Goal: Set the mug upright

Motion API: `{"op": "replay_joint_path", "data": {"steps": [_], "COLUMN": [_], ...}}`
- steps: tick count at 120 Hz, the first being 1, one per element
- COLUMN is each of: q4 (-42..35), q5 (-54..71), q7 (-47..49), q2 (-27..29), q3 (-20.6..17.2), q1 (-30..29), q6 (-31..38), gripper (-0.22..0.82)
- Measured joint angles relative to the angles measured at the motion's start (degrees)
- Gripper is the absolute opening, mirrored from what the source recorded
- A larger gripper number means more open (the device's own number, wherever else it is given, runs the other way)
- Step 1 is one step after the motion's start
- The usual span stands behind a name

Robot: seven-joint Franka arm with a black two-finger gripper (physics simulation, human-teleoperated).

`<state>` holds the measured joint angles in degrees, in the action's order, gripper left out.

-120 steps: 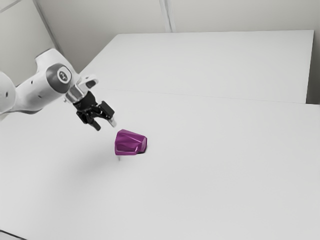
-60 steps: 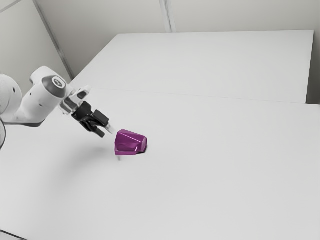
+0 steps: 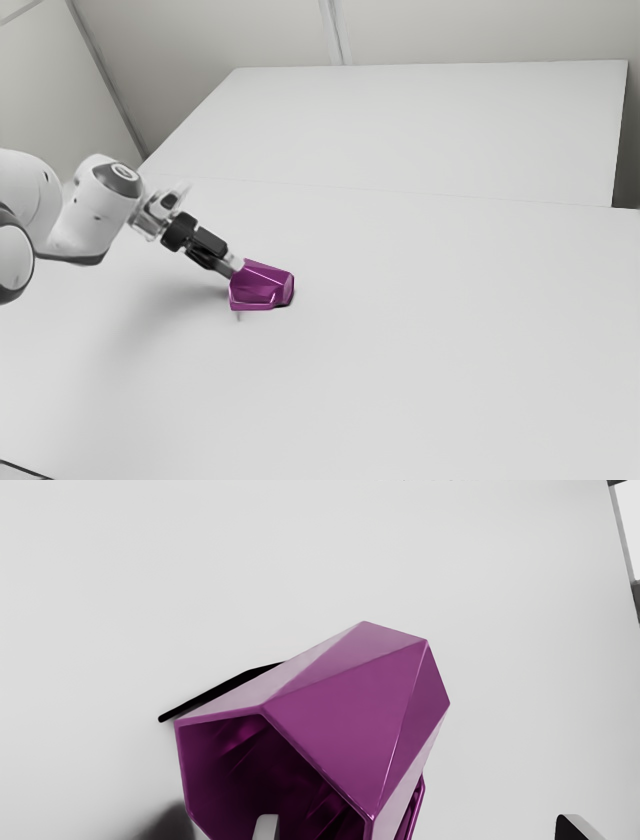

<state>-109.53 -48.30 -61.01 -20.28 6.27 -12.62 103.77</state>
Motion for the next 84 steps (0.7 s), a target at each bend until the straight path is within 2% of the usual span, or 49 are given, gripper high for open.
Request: {"op": "replay_joint_path", "data": {"steps": [24,35,44,65,84], "q4": [0.0,0.0,-0.1,0.0,0.0], "q5": [-3.0,-4.6,-5.4,-6.1,-6.3], "q7": [-2.9,-3.4,-3.5,-3.6,-3.7], "q2": [-2.0,-2.8,-3.3,-3.5,-3.5], "q3": [-3.3,-3.8,-4.1,-4.2,-4.2], "q1": [-3.0,-3.4,-3.8,-3.9,-3.8], "q6": [-2.0,-3.1,-3.9,-4.9,-5.3], "gripper": [0.6,0.54,0.44,0.08,-0.08]}}
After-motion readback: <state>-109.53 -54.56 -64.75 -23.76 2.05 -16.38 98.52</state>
